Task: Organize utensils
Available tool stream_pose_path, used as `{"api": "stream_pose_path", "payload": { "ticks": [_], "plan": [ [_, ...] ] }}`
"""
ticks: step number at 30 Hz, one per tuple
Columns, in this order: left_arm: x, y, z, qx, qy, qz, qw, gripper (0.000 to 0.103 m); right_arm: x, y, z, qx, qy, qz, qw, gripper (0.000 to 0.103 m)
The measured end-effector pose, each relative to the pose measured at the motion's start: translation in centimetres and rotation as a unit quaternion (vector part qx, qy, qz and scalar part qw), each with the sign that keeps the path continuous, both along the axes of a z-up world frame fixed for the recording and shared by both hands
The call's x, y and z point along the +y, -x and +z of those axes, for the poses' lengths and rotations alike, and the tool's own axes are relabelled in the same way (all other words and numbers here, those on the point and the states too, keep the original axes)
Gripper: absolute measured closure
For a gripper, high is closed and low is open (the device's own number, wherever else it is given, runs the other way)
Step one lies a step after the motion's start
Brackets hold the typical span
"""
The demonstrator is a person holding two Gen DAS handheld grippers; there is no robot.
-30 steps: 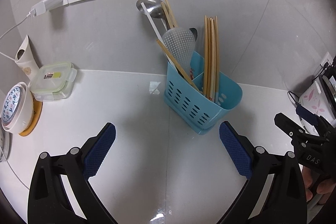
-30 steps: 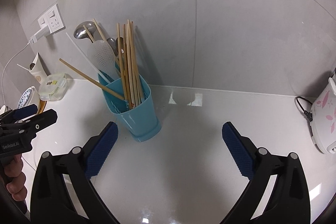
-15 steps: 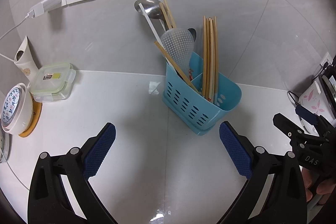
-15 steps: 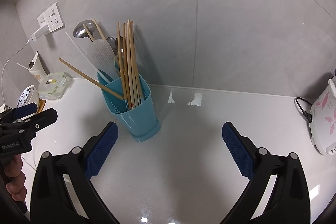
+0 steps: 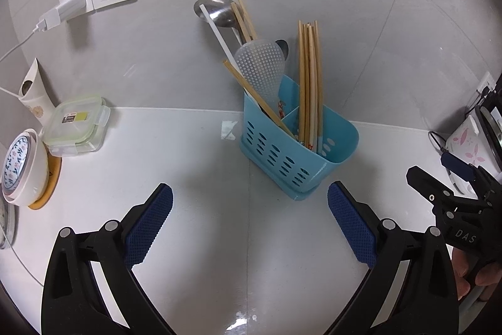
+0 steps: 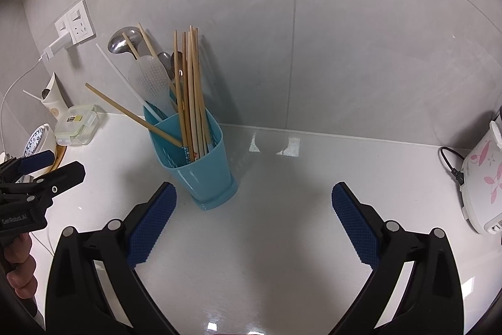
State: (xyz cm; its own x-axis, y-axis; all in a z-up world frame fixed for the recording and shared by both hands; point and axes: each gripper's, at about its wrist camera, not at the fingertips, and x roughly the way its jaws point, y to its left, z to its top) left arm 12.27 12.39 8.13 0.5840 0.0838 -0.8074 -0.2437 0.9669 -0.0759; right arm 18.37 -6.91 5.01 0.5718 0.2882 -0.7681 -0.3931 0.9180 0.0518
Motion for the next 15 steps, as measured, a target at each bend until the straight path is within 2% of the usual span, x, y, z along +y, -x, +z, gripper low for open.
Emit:
{"api": "stream_pose_path", "payload": {
  "ticks": [15],
  "plan": [
    [-0.21,-0.23,-0.09,0.009,-0.007,0.001,0.9999,0.006,-0.02,-0.05,-0.07,0.002,0.0,0.003,1.0,0.008]
  ]
}}
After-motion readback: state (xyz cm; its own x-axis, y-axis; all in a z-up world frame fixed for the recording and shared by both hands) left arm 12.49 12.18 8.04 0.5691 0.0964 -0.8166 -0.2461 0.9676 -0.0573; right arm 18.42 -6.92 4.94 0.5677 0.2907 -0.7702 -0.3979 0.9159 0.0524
